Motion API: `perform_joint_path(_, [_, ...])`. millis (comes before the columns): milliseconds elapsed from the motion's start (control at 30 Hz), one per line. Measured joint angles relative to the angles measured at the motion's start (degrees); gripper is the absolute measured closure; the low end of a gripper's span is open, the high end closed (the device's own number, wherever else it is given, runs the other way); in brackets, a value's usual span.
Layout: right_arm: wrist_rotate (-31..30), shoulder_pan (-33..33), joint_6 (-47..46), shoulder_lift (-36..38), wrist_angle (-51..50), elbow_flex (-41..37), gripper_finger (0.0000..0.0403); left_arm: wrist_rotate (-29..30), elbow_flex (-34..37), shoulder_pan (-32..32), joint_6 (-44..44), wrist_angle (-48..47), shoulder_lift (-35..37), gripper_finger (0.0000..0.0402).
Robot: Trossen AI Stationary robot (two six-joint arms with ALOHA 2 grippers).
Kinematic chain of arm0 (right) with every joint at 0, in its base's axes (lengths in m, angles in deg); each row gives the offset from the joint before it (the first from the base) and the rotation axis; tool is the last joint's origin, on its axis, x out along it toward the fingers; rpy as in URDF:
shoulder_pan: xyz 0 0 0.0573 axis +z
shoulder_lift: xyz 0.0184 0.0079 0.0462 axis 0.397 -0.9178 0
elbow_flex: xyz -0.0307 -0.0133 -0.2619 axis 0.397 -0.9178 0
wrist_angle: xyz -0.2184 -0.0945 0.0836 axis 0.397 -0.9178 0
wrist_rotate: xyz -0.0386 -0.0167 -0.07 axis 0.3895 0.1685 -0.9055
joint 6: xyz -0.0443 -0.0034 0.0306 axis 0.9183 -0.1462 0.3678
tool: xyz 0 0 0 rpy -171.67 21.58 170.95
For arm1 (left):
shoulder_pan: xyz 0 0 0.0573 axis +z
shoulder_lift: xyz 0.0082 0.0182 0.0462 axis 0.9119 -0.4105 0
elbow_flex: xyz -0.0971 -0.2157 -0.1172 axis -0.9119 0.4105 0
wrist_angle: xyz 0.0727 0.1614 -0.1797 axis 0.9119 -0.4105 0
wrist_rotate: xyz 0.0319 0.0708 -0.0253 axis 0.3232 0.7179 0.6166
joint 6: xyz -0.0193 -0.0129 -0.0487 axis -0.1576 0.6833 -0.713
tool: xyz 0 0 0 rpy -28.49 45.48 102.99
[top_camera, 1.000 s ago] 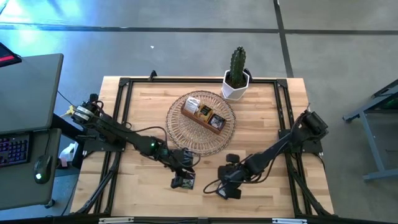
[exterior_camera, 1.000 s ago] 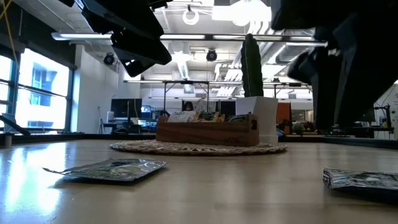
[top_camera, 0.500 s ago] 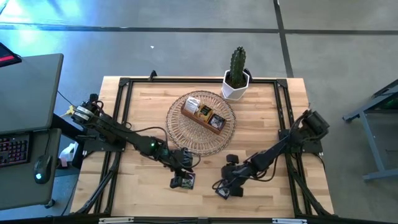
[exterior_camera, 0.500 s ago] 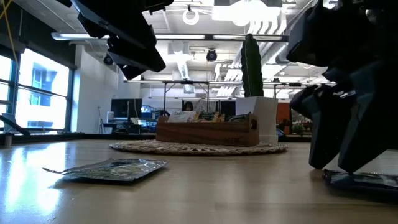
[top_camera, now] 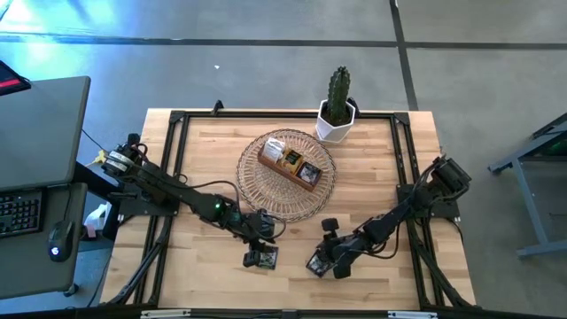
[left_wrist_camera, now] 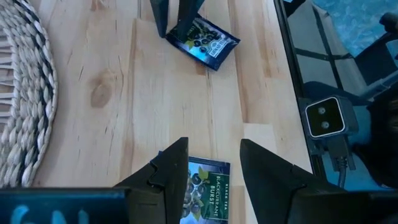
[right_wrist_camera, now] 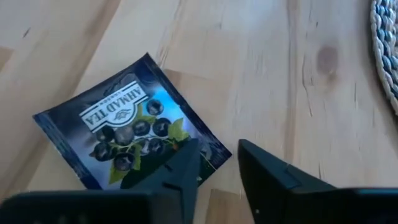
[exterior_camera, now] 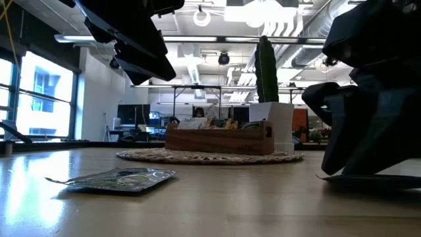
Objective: Pick & Place Tea
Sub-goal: Put the purple tea pack into the right section of the wooden organizer
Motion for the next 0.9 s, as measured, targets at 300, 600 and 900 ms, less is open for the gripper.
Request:
perform_joint_path(300, [-0.2,-2.4,6.4,0.1,0.0,0.0,0.0397,1.4,0.0,0.0,0.0,0.0,0.0,0.0257])
perform_joint_path(600, [2.8,-3.2,5.1,8.7,1.2,-0.2,0.0369,1.4,0.0,0.0,0.0,0.0,0.0,0.0257])
perform_joint_path(900, [8.0,-0.3,0.0,11.0,1.8,-0.1,0.0281,1.5,0.0,0.0,0.0,0.0,0.0,0.0257])
